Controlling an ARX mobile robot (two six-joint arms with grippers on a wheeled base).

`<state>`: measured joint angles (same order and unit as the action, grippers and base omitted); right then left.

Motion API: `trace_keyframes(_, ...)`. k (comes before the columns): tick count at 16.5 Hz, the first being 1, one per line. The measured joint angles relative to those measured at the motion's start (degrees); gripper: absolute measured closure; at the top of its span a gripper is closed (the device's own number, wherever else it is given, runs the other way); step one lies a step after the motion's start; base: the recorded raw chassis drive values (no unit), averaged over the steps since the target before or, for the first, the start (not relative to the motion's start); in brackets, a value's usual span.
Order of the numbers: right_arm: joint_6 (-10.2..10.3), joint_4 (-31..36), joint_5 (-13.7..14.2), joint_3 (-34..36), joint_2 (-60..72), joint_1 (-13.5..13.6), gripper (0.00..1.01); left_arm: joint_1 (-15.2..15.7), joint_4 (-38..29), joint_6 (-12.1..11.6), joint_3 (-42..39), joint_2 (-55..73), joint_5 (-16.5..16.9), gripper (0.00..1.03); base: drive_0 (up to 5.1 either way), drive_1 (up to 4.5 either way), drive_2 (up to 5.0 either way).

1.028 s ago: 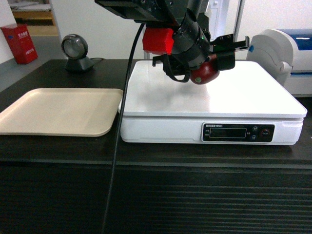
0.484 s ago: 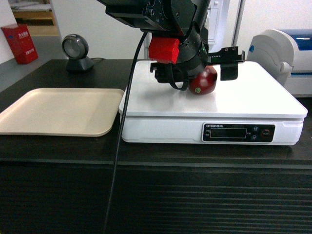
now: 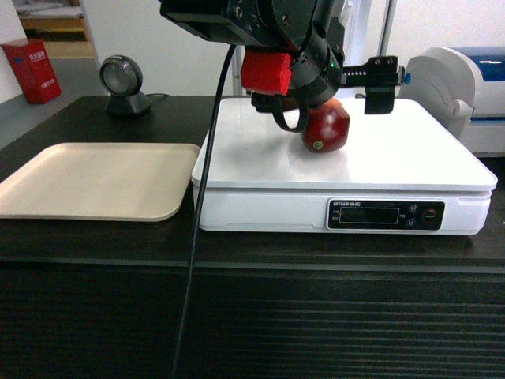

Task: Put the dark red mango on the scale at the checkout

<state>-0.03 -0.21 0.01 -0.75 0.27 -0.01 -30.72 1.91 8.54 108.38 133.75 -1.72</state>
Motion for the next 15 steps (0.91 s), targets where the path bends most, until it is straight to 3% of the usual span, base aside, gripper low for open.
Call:
trace_keyframes(2, 0.0, 0.0, 0.0, 0.0, 0.0, 0.0, 0.03, 0.1, -8.2, -4.1, -5.8, -5.3, 2.1, 0.05, 0.0, 0.00, 0.0)
trace_keyframes(5, 0.0, 0.0, 0.0, 0.0, 0.0, 0.0, 0.03, 1.3, -20.6, -11.8, -17.4, -16.0, 9.2, 0.05, 0.0, 0.00, 0.0)
trace_keyframes(6, 0.0, 0.0, 0.0, 0.0, 0.0, 0.0, 0.03, 2.5, -22.5, -13.1, -21.1, -19.1, 9.5, 0.05, 0.0, 0.00, 0.0)
trace_keyframes(8, 0.0, 0.0, 0.0, 0.0, 0.0, 0.0, 0.03, 8.3, -25.8, -13.0, -29.2, -24.5, 11.2, 0.05, 0.0, 0.00, 0.0)
trace_keyframes(12, 0.0, 0.0, 0.0, 0.0, 0.0, 0.0, 0.03, 23.1, -32.2, -11.8, -45.3, -37.9, 12.8, 0.05, 0.0, 0.00, 0.0)
trace_keyframes(15, 0.0, 0.0, 0.0, 0.0, 0.0, 0.0, 0.03, 34.1, -34.7, -10.3, -56.7, -48.0, 17.4, 0.05, 0.0, 0.00, 0.0)
